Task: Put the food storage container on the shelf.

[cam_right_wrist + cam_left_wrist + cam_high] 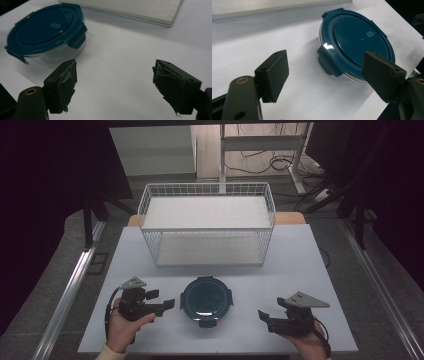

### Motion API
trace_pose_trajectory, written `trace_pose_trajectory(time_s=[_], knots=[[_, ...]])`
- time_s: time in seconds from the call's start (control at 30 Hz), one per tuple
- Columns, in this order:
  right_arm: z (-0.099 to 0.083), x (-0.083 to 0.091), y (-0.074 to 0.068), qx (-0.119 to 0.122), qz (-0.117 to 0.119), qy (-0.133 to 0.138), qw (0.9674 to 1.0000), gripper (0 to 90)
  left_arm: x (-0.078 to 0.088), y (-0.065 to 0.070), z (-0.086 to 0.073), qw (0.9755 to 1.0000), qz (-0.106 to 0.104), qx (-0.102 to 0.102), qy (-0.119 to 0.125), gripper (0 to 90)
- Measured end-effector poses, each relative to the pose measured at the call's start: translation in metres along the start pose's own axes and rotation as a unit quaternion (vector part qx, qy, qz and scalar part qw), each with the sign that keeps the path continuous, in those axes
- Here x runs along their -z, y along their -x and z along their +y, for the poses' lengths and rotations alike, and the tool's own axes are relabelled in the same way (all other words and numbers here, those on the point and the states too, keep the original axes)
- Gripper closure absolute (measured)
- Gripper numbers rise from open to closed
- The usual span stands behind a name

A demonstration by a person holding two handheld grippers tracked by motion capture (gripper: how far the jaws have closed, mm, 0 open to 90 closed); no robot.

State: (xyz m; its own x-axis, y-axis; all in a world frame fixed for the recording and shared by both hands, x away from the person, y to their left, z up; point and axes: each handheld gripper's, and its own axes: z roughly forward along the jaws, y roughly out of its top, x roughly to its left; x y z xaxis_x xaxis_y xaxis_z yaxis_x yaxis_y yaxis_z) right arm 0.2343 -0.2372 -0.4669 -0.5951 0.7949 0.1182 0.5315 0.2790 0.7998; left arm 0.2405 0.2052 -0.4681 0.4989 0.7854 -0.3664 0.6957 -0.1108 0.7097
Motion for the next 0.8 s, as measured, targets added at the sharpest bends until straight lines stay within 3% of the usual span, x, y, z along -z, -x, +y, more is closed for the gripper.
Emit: trace_pose_trajectory(time_s=[0.1, 0.33, 0.47, 0.8], knots=[[0.009, -0.009, -0.008, -0.007, 0.015, -0.007, 0.9998, 18.1, -0.003, -0.002, 0.005, 0.9998, -0.012, 0.017, -0.001, 19.1], [0.020, -0.029, -0.020, -0.020, 0.036, -0.026, 0.9988, 17.1, -0.010, -0.002, 0.012, 0.9993, -0.028, 0.025, -0.007, 17.1], [0.030, -0.042, -0.025, -0.027, 0.055, -0.033, 0.9976, 16.6, -0.016, -0.004, 0.017, 0.9970, -0.060, 0.047, -0.015, 15.9], [0.042, -0.073, -0.030, -0.065, 0.098, -0.057, 0.9914, 14.6, -0.027, -0.007, 0.011, 0.9930, -0.081, 0.080, -0.030, 13.8]])
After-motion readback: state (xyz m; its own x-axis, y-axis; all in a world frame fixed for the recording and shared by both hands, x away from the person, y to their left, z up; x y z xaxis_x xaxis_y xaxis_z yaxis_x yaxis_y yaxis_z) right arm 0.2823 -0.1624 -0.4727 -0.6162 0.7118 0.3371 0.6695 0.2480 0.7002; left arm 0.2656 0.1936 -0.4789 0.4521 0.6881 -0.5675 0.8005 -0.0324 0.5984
